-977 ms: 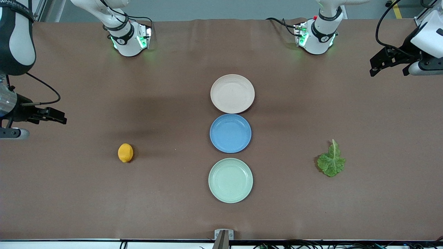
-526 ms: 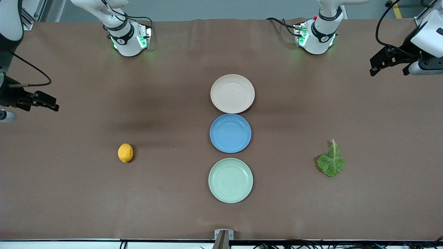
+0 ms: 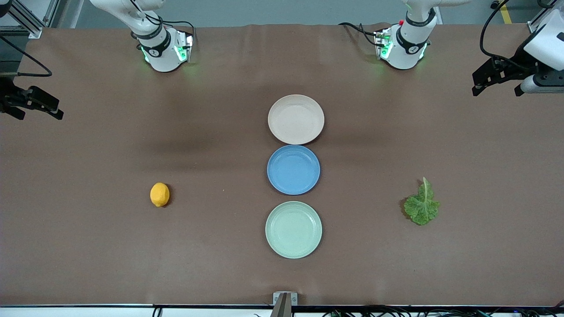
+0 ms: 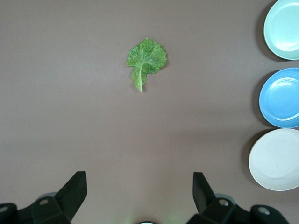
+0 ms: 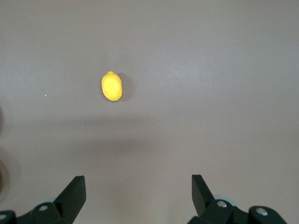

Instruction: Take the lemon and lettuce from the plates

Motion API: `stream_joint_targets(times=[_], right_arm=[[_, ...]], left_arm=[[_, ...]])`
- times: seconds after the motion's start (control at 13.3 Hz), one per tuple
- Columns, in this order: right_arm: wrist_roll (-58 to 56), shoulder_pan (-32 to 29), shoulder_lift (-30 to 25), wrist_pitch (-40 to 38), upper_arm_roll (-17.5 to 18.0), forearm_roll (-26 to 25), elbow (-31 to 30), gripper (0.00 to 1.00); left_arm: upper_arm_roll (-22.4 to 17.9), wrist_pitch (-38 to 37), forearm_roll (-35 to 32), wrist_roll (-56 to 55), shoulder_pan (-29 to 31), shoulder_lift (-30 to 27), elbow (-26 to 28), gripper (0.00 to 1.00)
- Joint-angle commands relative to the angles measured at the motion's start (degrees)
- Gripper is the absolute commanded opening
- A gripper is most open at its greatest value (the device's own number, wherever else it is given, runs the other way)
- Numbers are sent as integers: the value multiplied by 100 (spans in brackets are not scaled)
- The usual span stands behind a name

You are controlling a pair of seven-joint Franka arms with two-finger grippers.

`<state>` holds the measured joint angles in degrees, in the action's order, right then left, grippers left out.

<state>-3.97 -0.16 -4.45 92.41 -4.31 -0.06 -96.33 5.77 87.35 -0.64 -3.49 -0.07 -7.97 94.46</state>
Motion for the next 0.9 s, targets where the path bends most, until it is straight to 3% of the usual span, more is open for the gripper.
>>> stream_joint_targets(times=[0.0, 0.45, 0.83], right_arm=[[-104, 69, -118, 102, -9, -134, -220, 100], [-104, 121, -109, 49, -8, -196, -229, 100], [19, 104, -109, -21, -17, 49, -237, 100]], left_arm=[[-6, 36, 29, 32, -2, -100, 64, 100], [11, -96, 29, -337, -37, -82, 46, 100], [3, -157, 29, -319, -46, 137, -279, 100]])
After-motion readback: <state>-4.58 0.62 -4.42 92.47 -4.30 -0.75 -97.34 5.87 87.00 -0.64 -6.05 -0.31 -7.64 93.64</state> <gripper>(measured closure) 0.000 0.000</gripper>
